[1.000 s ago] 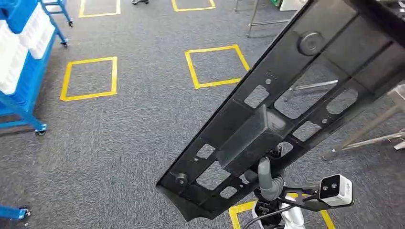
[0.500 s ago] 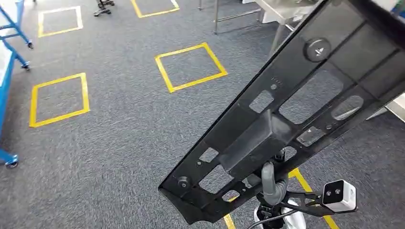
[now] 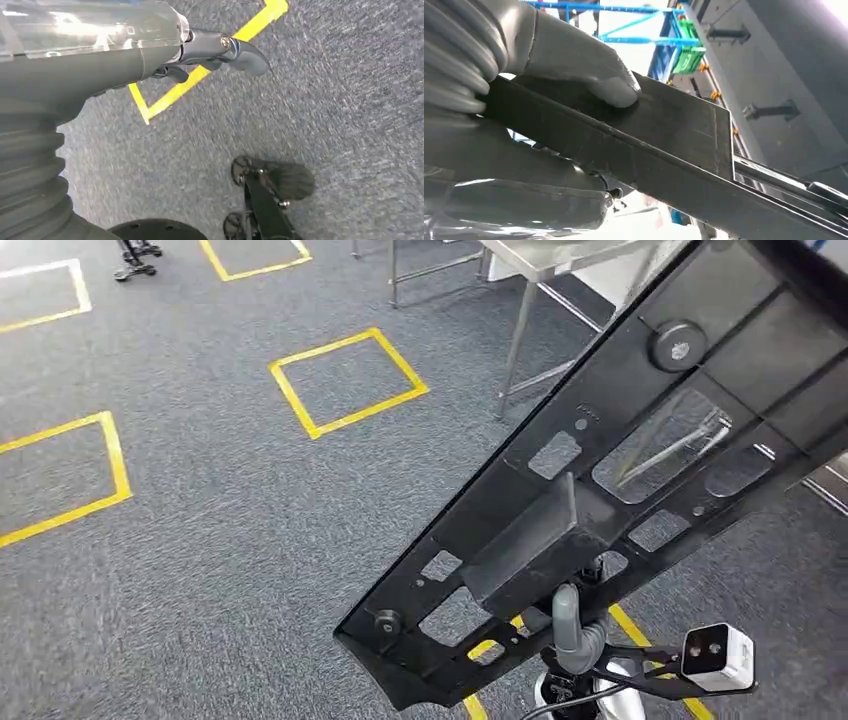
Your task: Take the parts from the cabinet and place them on the table.
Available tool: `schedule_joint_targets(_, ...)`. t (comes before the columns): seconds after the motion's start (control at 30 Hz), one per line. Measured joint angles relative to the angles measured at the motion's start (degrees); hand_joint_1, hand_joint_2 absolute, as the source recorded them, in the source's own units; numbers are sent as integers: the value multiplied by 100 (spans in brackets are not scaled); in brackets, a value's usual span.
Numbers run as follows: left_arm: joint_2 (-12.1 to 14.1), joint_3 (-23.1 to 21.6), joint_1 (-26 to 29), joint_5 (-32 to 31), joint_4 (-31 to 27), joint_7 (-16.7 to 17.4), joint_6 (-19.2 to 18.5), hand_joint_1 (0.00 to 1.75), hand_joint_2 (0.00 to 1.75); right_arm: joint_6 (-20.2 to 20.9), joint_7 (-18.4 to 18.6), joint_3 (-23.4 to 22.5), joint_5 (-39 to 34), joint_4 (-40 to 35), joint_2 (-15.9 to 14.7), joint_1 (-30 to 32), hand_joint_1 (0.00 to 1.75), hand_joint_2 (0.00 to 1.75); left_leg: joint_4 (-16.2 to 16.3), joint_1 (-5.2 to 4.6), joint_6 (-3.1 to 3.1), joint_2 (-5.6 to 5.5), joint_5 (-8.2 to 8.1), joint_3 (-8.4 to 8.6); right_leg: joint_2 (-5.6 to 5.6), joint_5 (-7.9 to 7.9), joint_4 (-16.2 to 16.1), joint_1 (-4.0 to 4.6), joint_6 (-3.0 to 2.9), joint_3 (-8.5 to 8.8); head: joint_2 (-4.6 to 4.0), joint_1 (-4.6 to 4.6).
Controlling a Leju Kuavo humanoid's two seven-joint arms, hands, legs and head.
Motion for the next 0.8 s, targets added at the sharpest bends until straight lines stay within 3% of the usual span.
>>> schedule_joint_targets(0.07, -2, -9, -19, 0, 0, -11, 0, 0, 175, 0, 0, -2, 0, -2, 0, -4, 175, 175, -1, -17, -9, 100, -22, 40, -54, 476, -833, 19, -64, 422, 0, 2)
schedule_joint_targets(0.1, -7, -15, -27, 0, 0, -18, 0, 0, 175, 7, 0, -2, 0, -4, 0, -15, 175, 175, -6, -26, -16, 149, -39, 73, -220, 713, -1418, 64, -141, 743, 0, 0)
schedule_joint_targets(0.13, -13, -22, -29, 2, 0, -24, -2, 0, 175, 26, 0, -2, -2, -7, 0, -43, 175, 175, -11, -31, -29, 198, -52, 92, -475, 619, -1653, 129, -189, 848, -2, -2)
schedule_joint_targets(0.27, -13, -33, -37, 7, 0, -35, 0, 0, 175, 50, 4, -4, -11, -22, 13, -70, 175, 175, -74, -44, -154, 413, -77, 171, -220, 668, -1731, 173, -274, 840, 0, -2)
schedule_joint_targets(0.3, -13, -35, -49, 7, 0, -37, 0, 0, 175, 59, 4, -4, -9, -33, 15, -67, 175, 175, -83, -57, -186, 413, -104, 173, -165, 725, -1817, 83, -306, 918, 0, -9)
schedule_joint_targets(0.33, 7, -35, -65, 7, 0, -42, 9, 0, 175, 70, 7, -11, -7, -44, 26, -81, 175, 175, 100, -31, -206, 112, -211, 150, -121, 753, -1887, 67, -311, 966, 0, 0)
schedule_joint_targets(0.37, 7, -37, -61, 11, 0, -48, 13, 0, 175, 79, 4, -11, -7, -46, 39, -104, 175, 175, 437, -27, -203, -66, -416, 8, -80, 760, -1885, 56, -328, 965, 0, -9)
schedule_joint_targets(0.43, 7, -42, -39, 20, 0, -46, 13, 0, 175, 76, 9, -11, 8, -42, 63, -105, 175, 175, 1359, -19, -238, -149, -824, -455, 52, 752, -1871, 54, -339, 959, 0, -20)
schedule_joint_targets(0.47, 7, -44, -22, 20, 0, -35, 11, 0, 175, 72, 9, -11, 22, -35, 61, -102, 175, 175, 1659, -18, -252, -149, -884, -630, 128, 747, -1858, 58, -340, 953, 0, -20)
schedule_joint_targets(0.53, 7, -55, -9, 20, 0, -28, 13, 0, 175, 46, 13, -11, 31, -37, 63, -101, 175, 175, 1511, -18, -263, -150, -639, -622, 257, 728, -1827, 55, -324, 956, 0, -20)
schedule_joint_targets(0.6, 24, -70, -21, 24, 0, -22, 13, 0, 175, 31, 13, -11, 39, -37, 63, -103, 175, 175, 436, 0, -264, -248, -9, -165, 416, 671, -1742, 33, -268, 966, 0, -20)
schedule_joint_targets(0.63, 28, -72, -16, 24, 0, -15, 13, 0, 175, 22, 13, -11, 52, -39, 63, -103, 175, 175, 90, 26, -259, -481, 26, -12, 456, 633, -1686, 20, -234, 943, 0, -17)
schedule_joint_targets(0.67, 26, -79, -19, 26, 0, -7, 11, 0, 175, 13, 13, -11, 70, -50, 63, -108, 175, 175, 32, 13, -232, -552, -40, 17, 514, 608, -1617, 53, -194, 886, 0, -30)
schedule_joint_targets(0.7, 28, -81, -25, 24, 0, -5, 9, 0, 175, 9, 17, -9, 88, -61, 74, -108, 175, 175, 65, 7, -171, -498, -27, -6, 558, 621, -1628, 39, -169, 864, 0, -17)
schedule_joint_targets(0.77, 26, -83, -29, 26, 0, 0, 9, 0, 175, 13, 17, -9, 96, -74, 74, -103, 175, 175, 62, -23, -110, -422, -27, -5, 624, 635, -1648, 27, -137, 853, 0, -20)
schedule_joint_targets(0.8, 17, -83, -34, 26, 0, 0, 9, 0, 175, 13, 17, -11, 94, -81, 74, -104, 175, 175, 24, 26, -62, -360, -4, 5, 664, 617, -1624, 24, -113, 836, 0, -24)
